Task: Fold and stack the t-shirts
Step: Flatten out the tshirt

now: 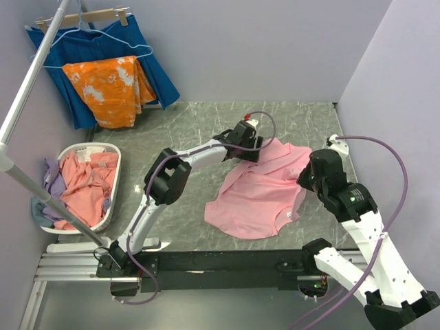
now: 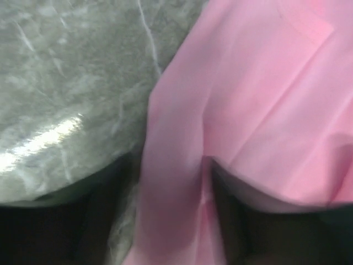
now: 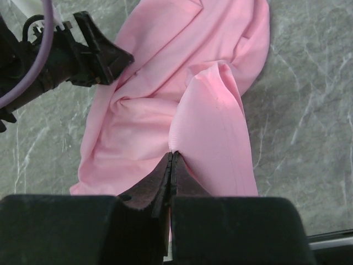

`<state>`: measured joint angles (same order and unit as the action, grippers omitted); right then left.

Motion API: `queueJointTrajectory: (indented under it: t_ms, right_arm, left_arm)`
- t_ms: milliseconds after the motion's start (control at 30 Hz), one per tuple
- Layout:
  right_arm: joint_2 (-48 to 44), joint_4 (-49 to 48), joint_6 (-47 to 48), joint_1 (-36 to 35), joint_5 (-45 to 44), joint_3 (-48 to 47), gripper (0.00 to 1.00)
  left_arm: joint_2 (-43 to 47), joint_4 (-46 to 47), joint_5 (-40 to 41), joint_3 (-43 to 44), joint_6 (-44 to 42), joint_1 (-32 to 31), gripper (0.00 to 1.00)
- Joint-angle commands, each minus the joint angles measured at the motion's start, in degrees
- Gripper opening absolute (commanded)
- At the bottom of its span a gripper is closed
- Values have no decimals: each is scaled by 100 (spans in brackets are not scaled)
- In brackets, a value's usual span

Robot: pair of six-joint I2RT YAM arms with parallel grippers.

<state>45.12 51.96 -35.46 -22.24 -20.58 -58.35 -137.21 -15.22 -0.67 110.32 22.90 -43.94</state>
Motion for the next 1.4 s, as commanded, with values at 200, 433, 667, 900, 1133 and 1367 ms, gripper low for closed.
queueJointTrajectory:
  t_ms: [200,433,667,900,1133,1367]
  right_arm:
    - [207,-450,320,0,-244,-317,0]
    - [664,-749,479,9,-570,-414,0]
    - [1525,-1048,532,18,-456,-318,0]
    - [1868,-1233,505,18,-333,104,0]
    - [1974,-1382,593,27,-280,34,0]
    - [2097,-1662,663,27,-254,-10,1]
  left_arm:
    - [1674,-157,1393,-1431,1128,737,1]
    - [4121,-445,2209,-4385,2130,1634,1]
    - [6035,-1481,2343,-6371,3413,1556,1]
    - [7418,-1562,1798,-7139,3626,1512,64]
    - [6921,-835,2063,-5894,2660,1520,99]
    - [4170,107,1649,-3811,1666,1529,99]
